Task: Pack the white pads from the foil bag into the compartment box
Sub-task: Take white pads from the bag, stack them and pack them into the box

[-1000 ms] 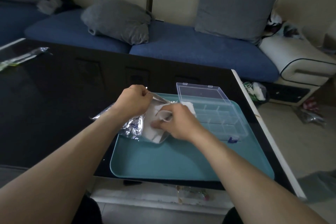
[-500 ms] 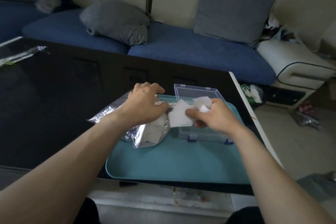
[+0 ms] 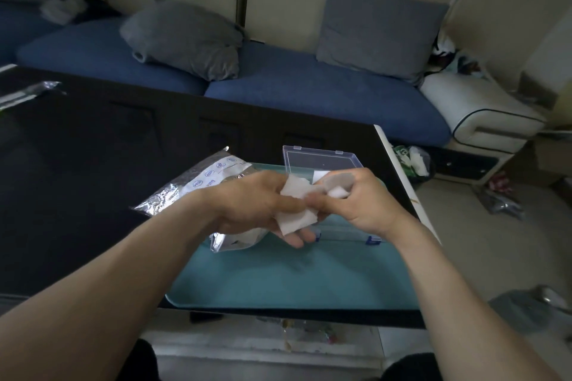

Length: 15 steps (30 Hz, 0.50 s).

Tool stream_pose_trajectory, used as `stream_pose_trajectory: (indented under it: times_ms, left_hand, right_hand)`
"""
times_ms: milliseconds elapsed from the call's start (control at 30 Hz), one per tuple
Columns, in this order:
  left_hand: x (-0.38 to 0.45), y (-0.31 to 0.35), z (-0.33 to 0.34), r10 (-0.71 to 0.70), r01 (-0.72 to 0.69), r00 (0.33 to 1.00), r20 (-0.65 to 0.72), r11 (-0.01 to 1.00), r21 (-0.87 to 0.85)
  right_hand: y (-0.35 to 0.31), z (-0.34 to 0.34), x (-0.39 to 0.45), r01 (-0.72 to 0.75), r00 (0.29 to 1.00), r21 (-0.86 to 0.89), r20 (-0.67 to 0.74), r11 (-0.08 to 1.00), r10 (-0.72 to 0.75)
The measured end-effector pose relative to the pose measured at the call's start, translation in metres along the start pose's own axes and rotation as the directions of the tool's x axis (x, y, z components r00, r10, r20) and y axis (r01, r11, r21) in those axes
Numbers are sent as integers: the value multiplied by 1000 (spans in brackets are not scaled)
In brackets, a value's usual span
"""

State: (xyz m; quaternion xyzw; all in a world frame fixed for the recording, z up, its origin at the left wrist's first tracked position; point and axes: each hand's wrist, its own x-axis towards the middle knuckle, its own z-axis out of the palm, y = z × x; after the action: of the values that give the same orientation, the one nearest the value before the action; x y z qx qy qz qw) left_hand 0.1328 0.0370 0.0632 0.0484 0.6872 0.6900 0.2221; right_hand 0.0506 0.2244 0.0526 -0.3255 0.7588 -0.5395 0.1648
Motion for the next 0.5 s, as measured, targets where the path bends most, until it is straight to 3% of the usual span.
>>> stream_pose_trajectory:
  times_ms: [133, 333, 500]
  left_hand:
    - [4, -8, -5, -45, 53, 994, -99, 995, 81]
    - [9, -10, -6, -54, 0, 933, -355, 989, -149]
    - [12, -7, 3, 21, -105, 909, -417, 978, -180]
  right_hand:
    - [4, -3, -1, -115, 992, -30, -54, 993, 114]
    - [1, -9, 0, -177, 920, 120, -331, 977, 208]
    - [-7, -3, -5, -241, 951, 131, -167, 962, 261]
